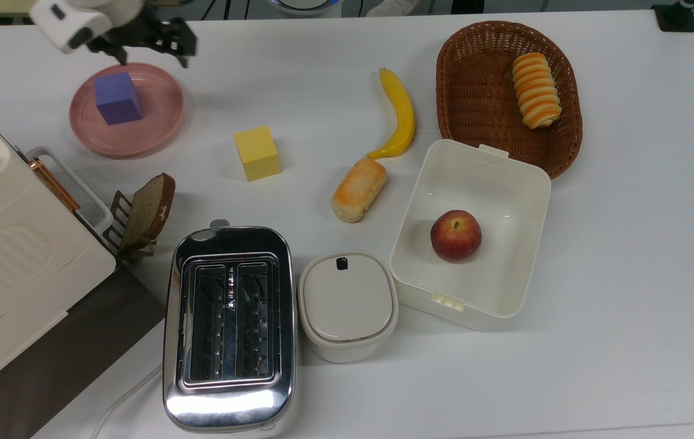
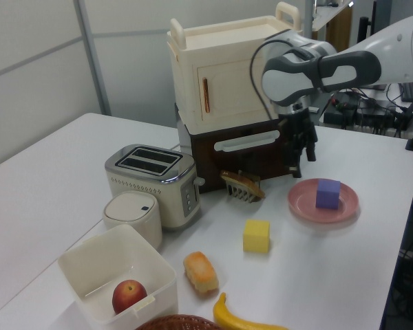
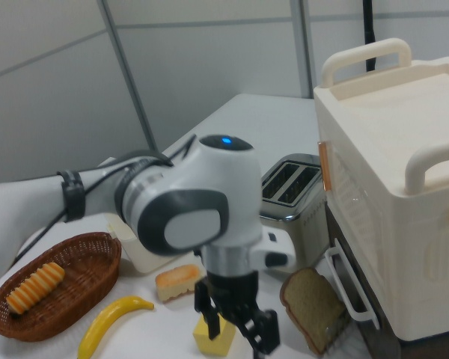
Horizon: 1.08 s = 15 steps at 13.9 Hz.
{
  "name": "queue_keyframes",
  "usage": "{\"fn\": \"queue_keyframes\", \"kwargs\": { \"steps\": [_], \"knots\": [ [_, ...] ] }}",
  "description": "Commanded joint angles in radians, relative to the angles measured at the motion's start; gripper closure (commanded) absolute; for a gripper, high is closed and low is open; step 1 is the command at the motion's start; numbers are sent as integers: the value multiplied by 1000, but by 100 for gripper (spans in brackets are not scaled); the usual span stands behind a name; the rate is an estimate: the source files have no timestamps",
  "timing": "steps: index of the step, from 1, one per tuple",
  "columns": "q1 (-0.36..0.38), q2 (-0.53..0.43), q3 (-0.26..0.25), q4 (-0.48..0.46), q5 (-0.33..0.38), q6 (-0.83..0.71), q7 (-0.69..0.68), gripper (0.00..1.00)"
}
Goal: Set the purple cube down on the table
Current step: 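Move the gripper over the purple cube on the pink plate and lower it, then close the gripper on the purple cube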
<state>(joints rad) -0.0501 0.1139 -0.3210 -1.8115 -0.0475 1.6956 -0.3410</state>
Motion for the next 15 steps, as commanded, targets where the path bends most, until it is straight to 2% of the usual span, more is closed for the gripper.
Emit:
{"fn": "queue_keyframes", "kwargs": {
  "steps": [1, 4, 7, 10, 15],
  "knots": [
    [22, -25, -104, -104, -8, 134, -168, 0],
    [24, -17, -165, -207, -9, 306, -281, 0],
    [26, 7, -188, -235, -8, 346, -370, 0],
    [24, 24, -188, -282, -9, 438, -391, 0],
    [22, 64, -210, -284, -8, 500, -443, 0]
  ]
}}
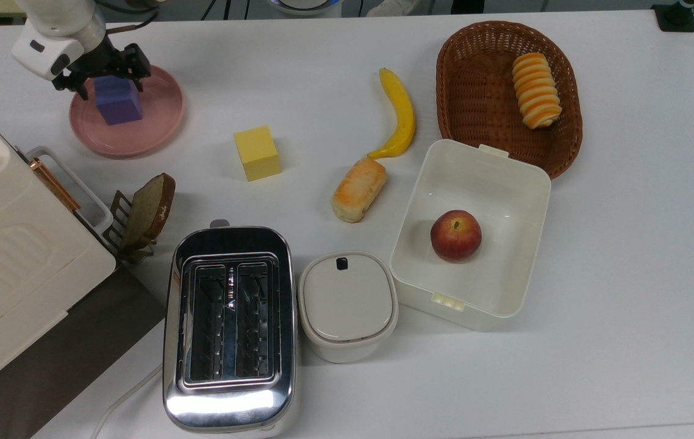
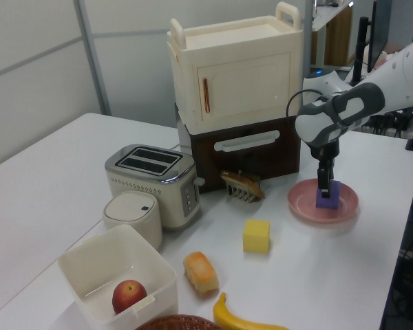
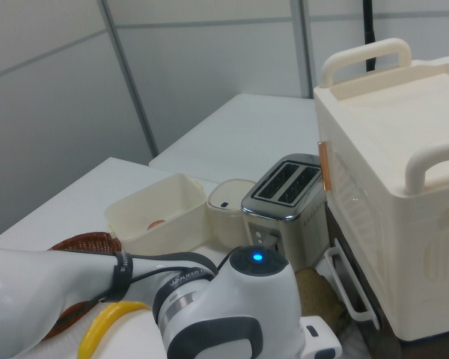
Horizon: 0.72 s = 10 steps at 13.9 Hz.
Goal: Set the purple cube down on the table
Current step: 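Close the gripper on the purple cube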
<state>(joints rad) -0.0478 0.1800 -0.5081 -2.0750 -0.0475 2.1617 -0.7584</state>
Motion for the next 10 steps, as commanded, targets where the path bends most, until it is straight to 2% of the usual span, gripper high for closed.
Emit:
{"fn": "queue_keyframes", "kwargs": {
  "steps": [1, 3, 4, 5, 7, 10],
  "knots": [
    [20, 0, -23, -20, -8, 33, -25, 6],
    [22, -4, -23, -16, -8, 30, -25, 54],
    [20, -8, -24, -11, -8, 23, -24, 69],
    [19, -14, -24, -10, -8, 18, -19, 78],
    [19, -28, -27, 39, 4, -46, -7, 78],
    [25, -30, -14, 214, 64, -296, 19, 78]
  ]
}}
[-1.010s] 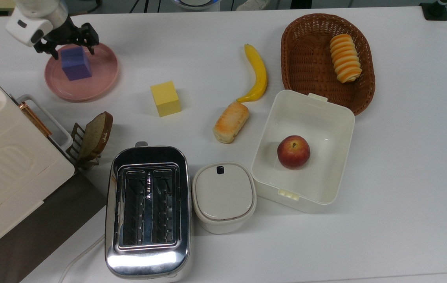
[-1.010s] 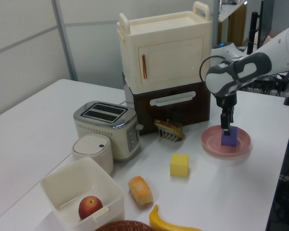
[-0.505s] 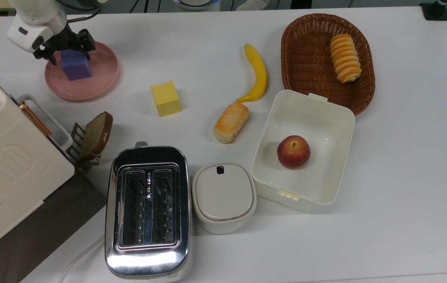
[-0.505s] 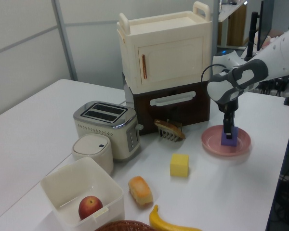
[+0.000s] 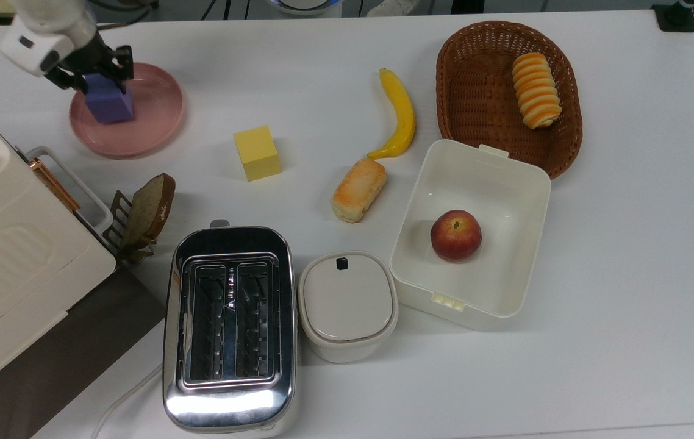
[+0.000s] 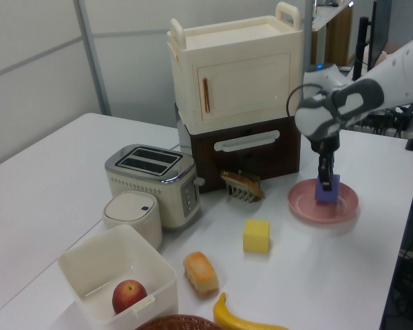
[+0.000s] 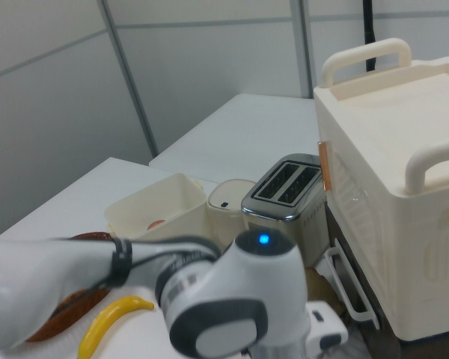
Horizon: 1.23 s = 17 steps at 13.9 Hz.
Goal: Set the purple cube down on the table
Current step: 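Lift the purple cube off the plate and carry it beside the yellow cube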
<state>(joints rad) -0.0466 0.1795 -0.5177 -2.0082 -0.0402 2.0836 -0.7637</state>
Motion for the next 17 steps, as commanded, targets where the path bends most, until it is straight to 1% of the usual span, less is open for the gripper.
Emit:
{"fn": "queue_keyframes", "kwargs": {
  "steps": [1, 3, 4, 6, 7, 8, 10, 11, 14, 16, 17],
  "knots": [
    [36, -31, 8, 176, 92, -264, 65, 77],
    [80, -51, 50, 183, 100, -295, 197, 75],
    [88, -54, 92, 181, 100, -298, 275, 75],
    [91, -51, 197, 180, 97, -293, 432, 72],
    [94, -45, 262, 180, 92, -283, 536, 71],
    [99, -41, 303, 181, 80, -280, 591, 70],
    [103, -28, 401, 180, 39, -257, 719, 68],
    [105, -14, 413, 180, 24, -244, 742, 68],
    [105, 20, 416, 180, 16, -182, 764, 68],
    [108, 17, 416, 183, 16, -171, 770, 68],
    [122, 14, 416, 181, 16, -174, 771, 68]
  ]
}}
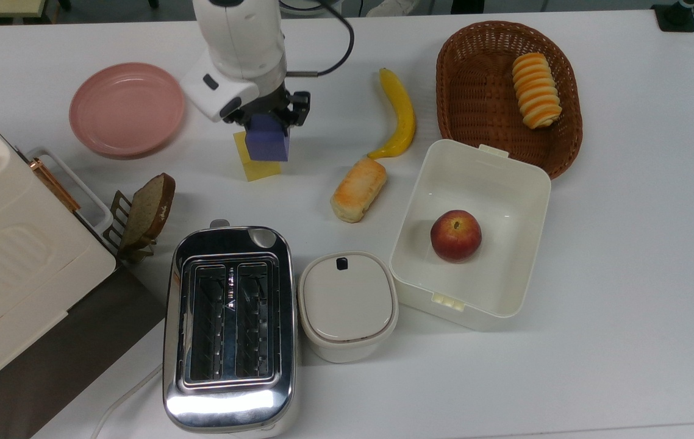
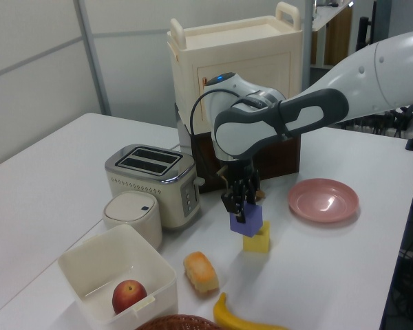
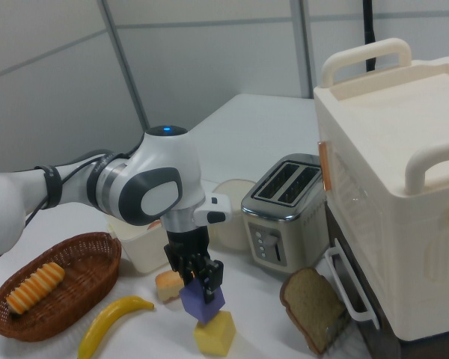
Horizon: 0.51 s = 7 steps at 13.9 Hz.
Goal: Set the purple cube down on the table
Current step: 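Lift the purple cube off the plate and carry it beside the yellow cube, then lower the purple cube onto the table and open the gripper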
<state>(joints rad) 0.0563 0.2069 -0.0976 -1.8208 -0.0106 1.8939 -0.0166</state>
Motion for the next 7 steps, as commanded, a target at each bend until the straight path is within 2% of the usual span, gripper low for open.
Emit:
{"fn": "queue_keyframes", "kwargs": {
  "steps": [1, 2, 5, 7],
  "knots": [
    [34, -17, -4, -6, -12, 10, 33, 67],
    [42, -21, -1, -6, -14, 2, 61, 67],
    [59, -23, 71, -9, -12, -79, 105, 67],
    [106, -23, 73, -24, -12, -88, 153, 67]
  ]
}}
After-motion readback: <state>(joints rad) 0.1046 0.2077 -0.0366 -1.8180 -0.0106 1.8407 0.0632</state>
